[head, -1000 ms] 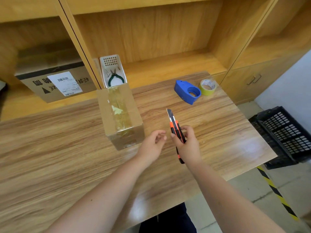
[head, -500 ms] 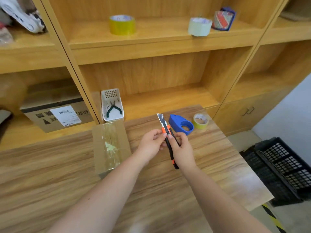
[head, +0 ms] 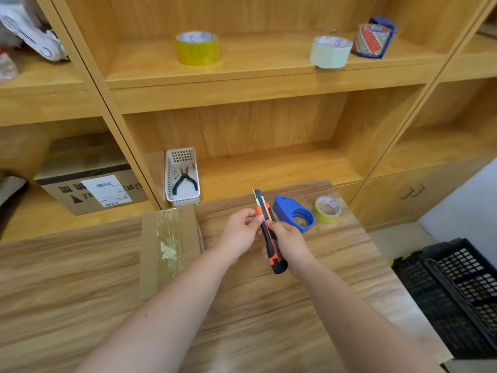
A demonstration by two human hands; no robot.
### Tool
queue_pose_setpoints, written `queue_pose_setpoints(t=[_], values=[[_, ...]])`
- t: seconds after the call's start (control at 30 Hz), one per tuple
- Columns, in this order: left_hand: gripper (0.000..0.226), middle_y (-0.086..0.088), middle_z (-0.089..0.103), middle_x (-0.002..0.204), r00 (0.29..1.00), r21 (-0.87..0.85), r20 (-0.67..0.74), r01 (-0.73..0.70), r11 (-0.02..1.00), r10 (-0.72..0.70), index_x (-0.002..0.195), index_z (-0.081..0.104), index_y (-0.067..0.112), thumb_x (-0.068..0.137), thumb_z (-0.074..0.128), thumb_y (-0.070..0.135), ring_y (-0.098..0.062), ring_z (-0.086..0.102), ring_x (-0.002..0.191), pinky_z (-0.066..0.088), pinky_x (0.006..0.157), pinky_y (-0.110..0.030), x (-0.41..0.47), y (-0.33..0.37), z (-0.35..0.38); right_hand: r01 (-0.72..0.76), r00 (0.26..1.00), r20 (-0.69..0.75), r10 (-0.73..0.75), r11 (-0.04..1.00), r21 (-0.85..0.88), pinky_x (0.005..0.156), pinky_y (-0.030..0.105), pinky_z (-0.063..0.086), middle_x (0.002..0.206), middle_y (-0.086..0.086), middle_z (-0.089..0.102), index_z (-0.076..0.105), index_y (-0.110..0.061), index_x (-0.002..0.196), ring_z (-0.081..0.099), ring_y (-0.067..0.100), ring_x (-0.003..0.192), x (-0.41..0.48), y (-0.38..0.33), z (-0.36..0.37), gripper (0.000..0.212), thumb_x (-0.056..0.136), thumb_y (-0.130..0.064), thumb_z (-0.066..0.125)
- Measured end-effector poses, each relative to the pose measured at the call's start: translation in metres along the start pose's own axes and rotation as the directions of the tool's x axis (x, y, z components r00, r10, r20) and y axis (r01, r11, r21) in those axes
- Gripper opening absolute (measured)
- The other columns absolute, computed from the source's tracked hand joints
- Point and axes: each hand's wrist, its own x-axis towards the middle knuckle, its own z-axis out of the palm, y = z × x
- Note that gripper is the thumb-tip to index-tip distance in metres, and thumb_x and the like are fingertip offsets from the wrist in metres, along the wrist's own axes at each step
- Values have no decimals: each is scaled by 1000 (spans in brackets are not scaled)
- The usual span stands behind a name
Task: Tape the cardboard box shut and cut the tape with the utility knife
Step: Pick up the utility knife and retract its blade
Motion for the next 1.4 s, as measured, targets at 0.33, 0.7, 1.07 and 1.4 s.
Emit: queue_pose_setpoints(t=[0.33,0.7,1.07,1.4], values=[[21,-13,73,92,994,42,-84,77,996,-74,95,71,6,96,53,18,-17,61,72,53,83,-36,29,-7,1,-123,879,476,30,979,165,75,33,54,83,13,64,51,-10,113,64,25,78,31,14,-20,27,90,3,46],[18,-2,69,86,968,-42,-151,197,979,-201,96,68,9,96,54,20,-8,62,68,51,74,-31,74,-30,25,-1,991,133,33,972,-233,59,21,53,91,0,68,48,-11,111,66,11,71,68,28,-29,54,69,-15,81],[16,-1,65,90,910,-71,-164,374,925,-381,107,63,16,93,57,20,-19,64,78,59,79,-44,139,-63,71,-63,968,-230,-103,784,-618,74,33,48,104,-3,45,52,-22,103,55,19,89,123,86,-37,37,70,-24,68],[23,-4,67,95,914,44,-227,353,934,-335,110,65,9,87,65,14,-29,67,96,55,86,-48,181,-107,90,-77,931,-336,-142,824,-561,85,45,47,104,7,52,55,-13,101,53,28,95,159,119,-31,40,66,-19,72]])
